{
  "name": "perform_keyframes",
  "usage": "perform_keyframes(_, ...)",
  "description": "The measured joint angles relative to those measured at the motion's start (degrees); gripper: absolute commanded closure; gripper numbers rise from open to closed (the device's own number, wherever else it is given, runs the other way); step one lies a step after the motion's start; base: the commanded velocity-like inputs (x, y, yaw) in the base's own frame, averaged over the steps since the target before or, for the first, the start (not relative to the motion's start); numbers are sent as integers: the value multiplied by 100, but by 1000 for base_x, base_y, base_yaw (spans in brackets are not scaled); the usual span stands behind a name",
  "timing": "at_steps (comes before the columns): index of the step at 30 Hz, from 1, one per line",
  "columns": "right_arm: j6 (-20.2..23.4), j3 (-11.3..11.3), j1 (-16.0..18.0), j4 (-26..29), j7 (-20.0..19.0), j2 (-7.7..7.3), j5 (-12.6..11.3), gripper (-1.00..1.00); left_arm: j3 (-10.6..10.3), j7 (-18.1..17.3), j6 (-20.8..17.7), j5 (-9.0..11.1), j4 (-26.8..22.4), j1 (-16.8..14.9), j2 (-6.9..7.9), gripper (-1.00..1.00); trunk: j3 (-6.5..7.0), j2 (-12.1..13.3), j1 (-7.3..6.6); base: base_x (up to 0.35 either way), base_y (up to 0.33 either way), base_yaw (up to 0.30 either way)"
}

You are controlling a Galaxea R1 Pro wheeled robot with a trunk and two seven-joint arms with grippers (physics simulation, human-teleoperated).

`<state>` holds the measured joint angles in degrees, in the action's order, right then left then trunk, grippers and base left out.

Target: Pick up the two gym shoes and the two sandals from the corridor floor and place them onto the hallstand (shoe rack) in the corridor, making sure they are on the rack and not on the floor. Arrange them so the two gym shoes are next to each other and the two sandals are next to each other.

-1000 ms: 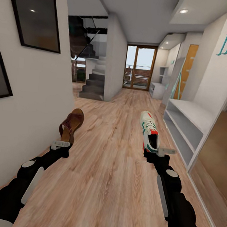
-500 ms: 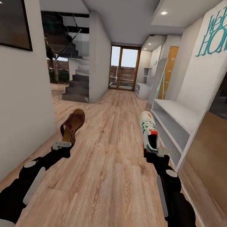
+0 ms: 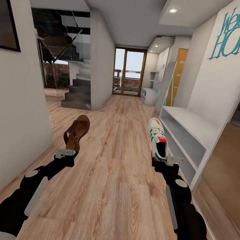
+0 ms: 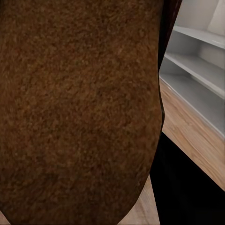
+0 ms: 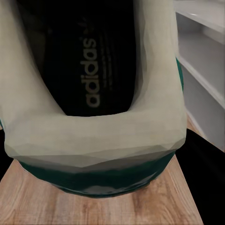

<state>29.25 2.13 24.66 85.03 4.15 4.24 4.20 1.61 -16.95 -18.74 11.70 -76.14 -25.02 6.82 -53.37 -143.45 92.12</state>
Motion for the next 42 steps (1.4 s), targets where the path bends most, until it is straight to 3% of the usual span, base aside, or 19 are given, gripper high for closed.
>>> perform_keyframes(16,-1,-5,0,-3,-5,2,1,100,16,0,-2,8,0,0,4,100,72,0,0,344,0,0)
perform_keyframes(42,0,-4,0,-3,2,3,1,100,16,0,-7,7,-35,0,4,100,75,0,0,344,0,0)
